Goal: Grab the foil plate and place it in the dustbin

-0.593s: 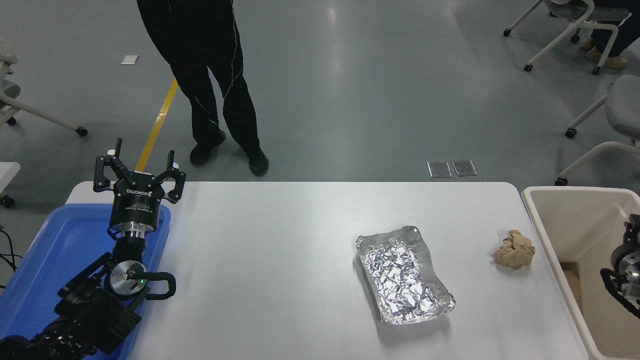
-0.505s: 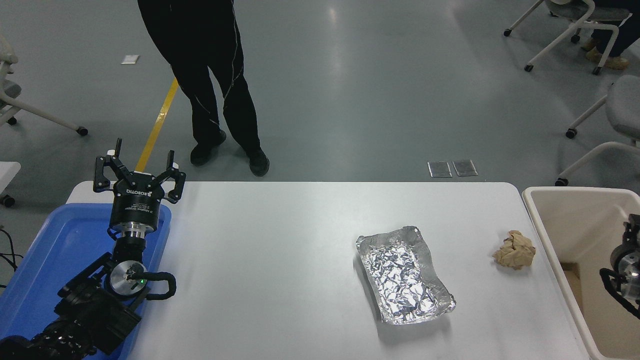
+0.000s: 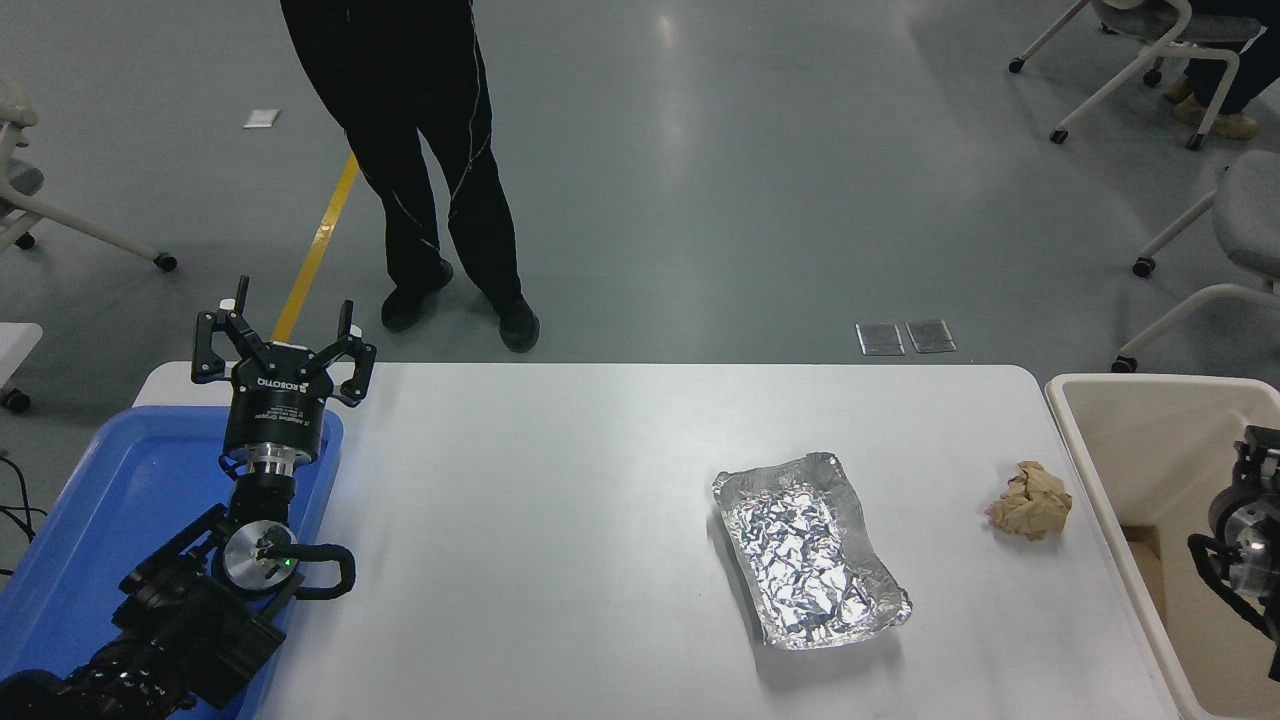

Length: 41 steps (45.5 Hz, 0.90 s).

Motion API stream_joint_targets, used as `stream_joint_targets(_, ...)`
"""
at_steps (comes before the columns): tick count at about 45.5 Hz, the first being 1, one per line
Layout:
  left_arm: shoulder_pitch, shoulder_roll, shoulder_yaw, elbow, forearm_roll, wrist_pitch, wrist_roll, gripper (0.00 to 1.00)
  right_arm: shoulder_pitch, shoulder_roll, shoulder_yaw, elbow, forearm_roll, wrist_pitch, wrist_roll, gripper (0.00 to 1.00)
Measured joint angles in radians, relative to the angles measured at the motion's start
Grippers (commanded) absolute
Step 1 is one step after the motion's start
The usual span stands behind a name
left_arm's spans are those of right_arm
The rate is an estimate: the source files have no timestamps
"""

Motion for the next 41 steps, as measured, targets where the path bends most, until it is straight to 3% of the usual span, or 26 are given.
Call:
stream_joint_targets(32,0.0,0.0,0.0,0.001,-0.001,0.002,0.0,0.99,0.026,-0.003,0.001,0.016,0.0,0.035,0.003,1.0)
stream_joint_targets(41,0.0,0.0,0.001,0.001,0.0,0.001,0.0,0.99,0.133,-0.093,-0.087,0.146,-0.039,0.055,0.002,1.0)
